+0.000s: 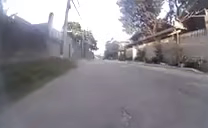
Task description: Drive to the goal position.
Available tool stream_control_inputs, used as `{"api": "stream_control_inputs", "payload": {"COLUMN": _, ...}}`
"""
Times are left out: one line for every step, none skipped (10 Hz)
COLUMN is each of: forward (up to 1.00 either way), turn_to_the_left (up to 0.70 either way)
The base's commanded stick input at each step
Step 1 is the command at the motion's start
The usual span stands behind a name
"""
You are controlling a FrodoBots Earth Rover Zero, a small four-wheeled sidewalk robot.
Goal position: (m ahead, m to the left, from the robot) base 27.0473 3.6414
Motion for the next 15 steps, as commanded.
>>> {"api": "stream_control_inputs", "payload": {"forward": 1.0, "turn_to_the_left": 0.01}}
{"api": "stream_control_inputs", "payload": {"forward": 1.0, "turn_to_the_left": 0.01}}
{"api": "stream_control_inputs", "payload": {"forward": 1.0, "turn_to_the_left": 0.01}}
{"api": "stream_control_inputs", "payload": {"forward": 1.0, "turn_to_the_left": 0.01}}
{"api": "stream_control_inputs", "payload": {"forward": 1.0, "turn_to_the_left": 0.01}}
{"api": "stream_control_inputs", "payload": {"forward": 1.0, "turn_to_the_left": 0.01}}
{"api": "stream_control_inputs", "payload": {"forward": 1.0, "turn_to_the_left": 0.01}}
{"api": "stream_control_inputs", "payload": {"forward": 1.0, "turn_to_the_left": 0.01}}
{"api": "stream_control_inputs", "payload": {"forward": 1.0, "turn_to_the_left": 0.01}}
{"api": "stream_control_inputs", "payload": {"forward": 1.0, "turn_to_the_left": 0.01}}
{"api": "stream_control_inputs", "payload": {"forward": 1.0, "turn_to_the_left": 0.01}}
{"api": "stream_control_inputs", "payload": {"forward": 1.0, "turn_to_the_left": 0.01}}
{"api": "stream_control_inputs", "payload": {"forward": 1.0, "turn_to_the_left": 0.01}}
{"api": "stream_control_inputs", "payload": {"forward": 1.0, "turn_to_the_left": 0.01}}
{"api": "stream_control_inputs", "payload": {"forward": 1.0, "turn_to_the_left": 0.01}}
